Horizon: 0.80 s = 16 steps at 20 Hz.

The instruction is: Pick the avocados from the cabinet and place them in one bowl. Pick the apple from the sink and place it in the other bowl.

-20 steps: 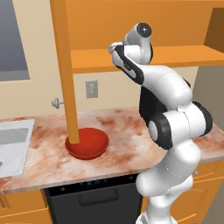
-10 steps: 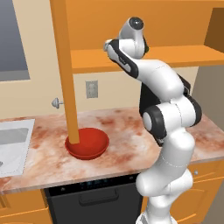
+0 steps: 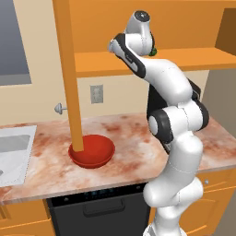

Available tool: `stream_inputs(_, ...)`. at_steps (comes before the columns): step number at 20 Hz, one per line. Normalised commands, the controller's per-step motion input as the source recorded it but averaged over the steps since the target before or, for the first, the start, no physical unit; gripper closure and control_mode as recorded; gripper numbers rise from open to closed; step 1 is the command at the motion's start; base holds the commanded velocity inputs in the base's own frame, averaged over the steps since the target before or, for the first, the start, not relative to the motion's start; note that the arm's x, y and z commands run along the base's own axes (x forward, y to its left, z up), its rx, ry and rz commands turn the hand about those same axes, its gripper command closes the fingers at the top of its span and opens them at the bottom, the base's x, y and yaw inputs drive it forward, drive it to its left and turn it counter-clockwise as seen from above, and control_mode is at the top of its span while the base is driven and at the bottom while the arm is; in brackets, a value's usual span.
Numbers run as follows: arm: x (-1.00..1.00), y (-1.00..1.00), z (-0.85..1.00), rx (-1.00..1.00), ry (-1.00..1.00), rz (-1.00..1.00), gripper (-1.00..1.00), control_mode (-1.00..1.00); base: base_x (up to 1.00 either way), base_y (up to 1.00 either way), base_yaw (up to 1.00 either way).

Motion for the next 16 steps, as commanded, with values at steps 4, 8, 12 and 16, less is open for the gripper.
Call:
stream_inputs(4, -0.23, 0.00, -0.02, 0.00, -0.07, 0.00, 1.00, -1.00, 0.00, 0.00, 0.00)
stream_inputs(8, -0.18, 0.00, -0.43, 0.00, -0.21, -0.03, 1.00, -1.00, 0.00, 0.00, 0.00)
stream_inputs(12, -0.19, 0.00, -0.50, 0.00, -0.24, -0.04, 1.00, -1.00, 0.00, 0.00, 0.00)
stream_inputs(16, -0.29, 0.00, -0.04, 0.00, -0.23, -0.04, 1.00, -1.00, 0.00, 0.00, 0.00)
